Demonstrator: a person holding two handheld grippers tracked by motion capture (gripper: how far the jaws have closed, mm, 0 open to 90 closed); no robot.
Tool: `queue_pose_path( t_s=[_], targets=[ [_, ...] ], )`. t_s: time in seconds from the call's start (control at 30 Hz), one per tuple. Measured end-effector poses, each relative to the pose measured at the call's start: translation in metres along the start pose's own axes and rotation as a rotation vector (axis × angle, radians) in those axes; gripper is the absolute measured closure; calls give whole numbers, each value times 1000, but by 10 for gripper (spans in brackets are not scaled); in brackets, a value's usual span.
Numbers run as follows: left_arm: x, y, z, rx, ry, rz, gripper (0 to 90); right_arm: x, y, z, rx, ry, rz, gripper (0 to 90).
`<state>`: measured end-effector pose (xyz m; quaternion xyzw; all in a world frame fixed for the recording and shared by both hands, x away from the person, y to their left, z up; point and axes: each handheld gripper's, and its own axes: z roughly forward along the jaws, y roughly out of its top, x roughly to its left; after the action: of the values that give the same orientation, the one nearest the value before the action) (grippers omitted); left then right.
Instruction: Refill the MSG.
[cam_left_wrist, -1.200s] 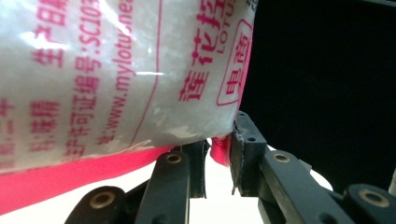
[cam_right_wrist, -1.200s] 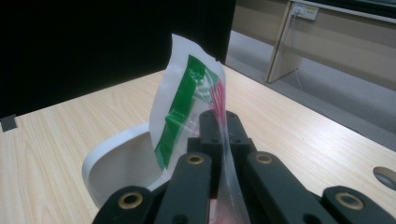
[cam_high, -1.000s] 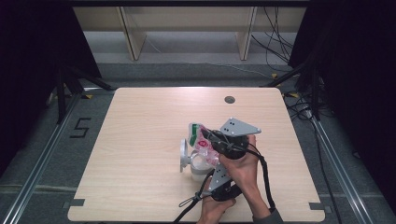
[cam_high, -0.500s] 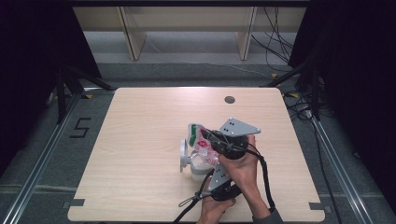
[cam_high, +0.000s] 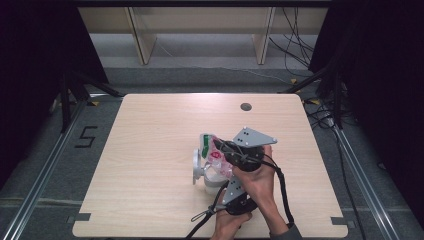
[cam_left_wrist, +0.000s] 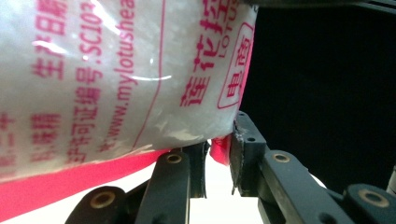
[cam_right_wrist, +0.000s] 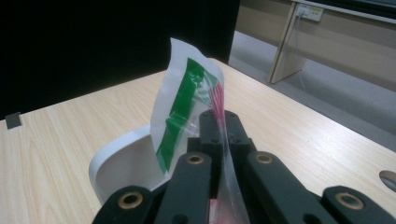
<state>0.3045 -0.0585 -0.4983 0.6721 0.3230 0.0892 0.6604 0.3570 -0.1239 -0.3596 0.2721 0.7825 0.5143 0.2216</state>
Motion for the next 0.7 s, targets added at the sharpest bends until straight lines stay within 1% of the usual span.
queue_pose_path(
  t_s=[0.03,0.07,0.13,0.2,0.23,0.27,0.3,0.33,0.4,0.43,0.47,0.5,0.57,0.6,0.63,0.67,0.7],
  targets=[
    [0,0,0,1,-1,0,774,0,0,0,0,1,8,900],
    [0,0,0,0,-2,-1,775,-1,0,1,-4,4,-9,900],
    [0,0,0,-2,-5,-2,775,0,0,0,-4,6,-5,900],
    [0,0,0,-2,-3,6,775,-1,0,0,-8,2,-18,900],
    [0,0,0,0,-3,2,775,-1,0,0,-6,8,-2,900],
    [0,0,0,-1,-5,0,775,-1,0,0,-4,14,-1,900],
    [0,0,0,-6,-10,-2,775,0,0,0,-8,4,-6,900],
    [1,0,0,-7,-5,3,775,0,0,0,-7,15,-9,900],
    [1,1,0,-2,-1,6,775,-1,1,0,-7,9,-9,900],
    [1,1,0,-2,-1,6,775,0,0,0,-5,5,9,900],
    [1,0,0,-7,-9,-1,775,1,0,0,-2,6,17,900],
    [1,1,0,-6,-2,4,775,-1,1,0,-14,-6,-13,900],
    [1,1,0,-6,-3,-4,775,1,1,0,-6,3,10,900],
    [1,1,-1,-1,-7,-6,775,-1,1,1,-1,8,2,900],
    [3,0,1,-24,-12,4,775,0,1,2,-3,24,16,900],
    [2,1,0,-7,-2,0,775,0,1,2,-1,25,12,900],
    [2,1,0,-7,-2,0,775,1,1,1,3,17,12,900]
  ],
)
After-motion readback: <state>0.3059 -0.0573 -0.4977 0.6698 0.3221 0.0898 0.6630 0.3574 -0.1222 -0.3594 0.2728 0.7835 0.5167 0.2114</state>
